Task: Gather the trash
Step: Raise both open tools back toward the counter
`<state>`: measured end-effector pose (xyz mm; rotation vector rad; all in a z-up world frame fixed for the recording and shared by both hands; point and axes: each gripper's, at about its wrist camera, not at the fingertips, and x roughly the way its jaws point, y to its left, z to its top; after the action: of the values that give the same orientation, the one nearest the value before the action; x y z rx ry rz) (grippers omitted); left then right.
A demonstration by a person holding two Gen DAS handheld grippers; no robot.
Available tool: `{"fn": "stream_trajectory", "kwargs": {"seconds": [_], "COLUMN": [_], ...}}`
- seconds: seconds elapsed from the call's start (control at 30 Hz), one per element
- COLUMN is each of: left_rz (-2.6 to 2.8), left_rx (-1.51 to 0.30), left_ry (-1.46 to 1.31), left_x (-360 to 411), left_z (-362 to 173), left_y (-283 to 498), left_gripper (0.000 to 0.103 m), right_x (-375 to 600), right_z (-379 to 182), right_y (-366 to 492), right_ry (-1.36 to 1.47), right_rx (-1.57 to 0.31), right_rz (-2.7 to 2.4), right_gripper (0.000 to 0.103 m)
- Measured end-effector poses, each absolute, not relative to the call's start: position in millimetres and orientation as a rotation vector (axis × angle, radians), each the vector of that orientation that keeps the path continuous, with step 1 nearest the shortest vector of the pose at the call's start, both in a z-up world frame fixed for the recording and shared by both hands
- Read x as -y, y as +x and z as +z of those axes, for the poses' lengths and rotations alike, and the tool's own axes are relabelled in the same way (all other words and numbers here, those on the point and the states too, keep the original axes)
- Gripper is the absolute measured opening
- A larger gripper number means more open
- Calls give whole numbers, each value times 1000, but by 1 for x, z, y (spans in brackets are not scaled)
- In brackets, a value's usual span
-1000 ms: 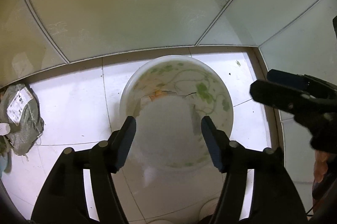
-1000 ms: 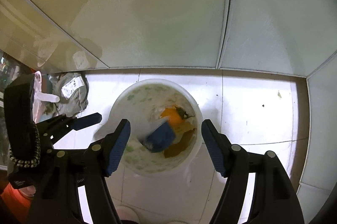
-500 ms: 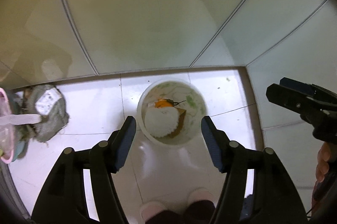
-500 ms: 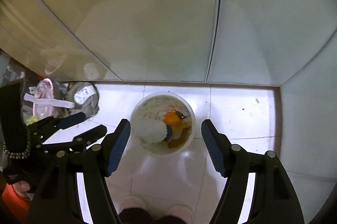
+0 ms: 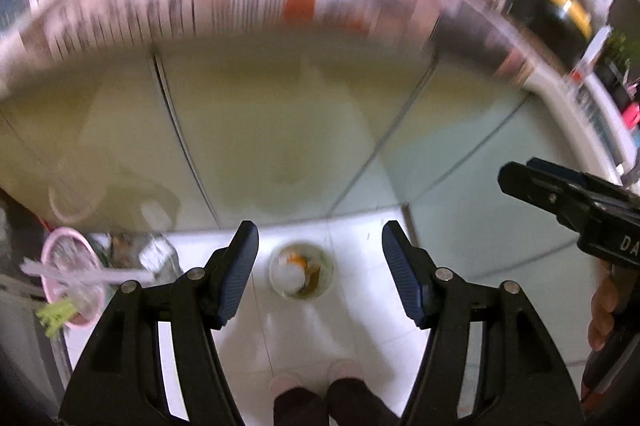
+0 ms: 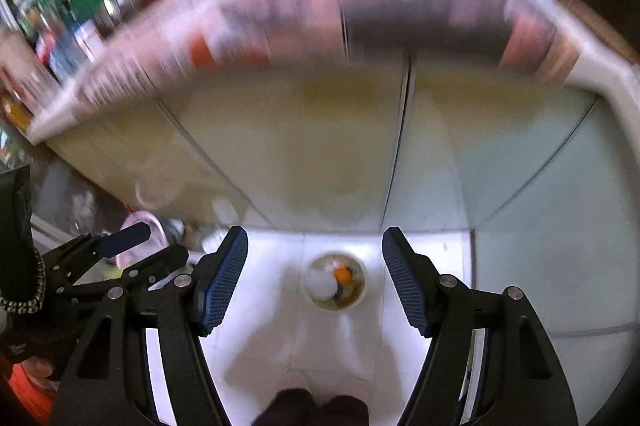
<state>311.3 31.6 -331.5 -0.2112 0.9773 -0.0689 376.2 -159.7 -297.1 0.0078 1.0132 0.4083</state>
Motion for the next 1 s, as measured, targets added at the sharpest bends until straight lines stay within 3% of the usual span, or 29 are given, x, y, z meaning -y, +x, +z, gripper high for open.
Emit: {"fn": "stream_trajectory", "kwargs": {"seconds": [0.3, 0.47, 0.57, 0.67, 0.8, 0.9, 1.0], "left_rz": [-91, -83, -85, -91, -70, -55, -30], "left_rx": [-721, -604, -573, -551, -526, -531, -548], "left_ry": [-149, -123, -112, -112, -95, -97, -102], "left_x": [-37, -41, -41, -42, -41, -39, -35], "left_z": [-144, -86, -65, -52, -50, -54, -58], "left_y": [277, 253, 247, 247, 261, 284, 314], "left_gripper": [63, 69, 74, 89, 96, 97, 97], "right_x": [175, 180, 178, 176, 176, 179, 185], "right_z": [-132, -79, -61, -52, -54, -61, -70], "right_y": [341, 322, 318, 319, 334, 352, 378], "right_ry": [26, 5, -12, -15, -23, -22, -17], "right_rx": [-755, -633, -581, -569, -574, -599, -628], "right_rz": [322, 285, 261, 270, 278, 282, 277], "right_gripper": [66, 66, 67, 69, 69, 69, 76]}}
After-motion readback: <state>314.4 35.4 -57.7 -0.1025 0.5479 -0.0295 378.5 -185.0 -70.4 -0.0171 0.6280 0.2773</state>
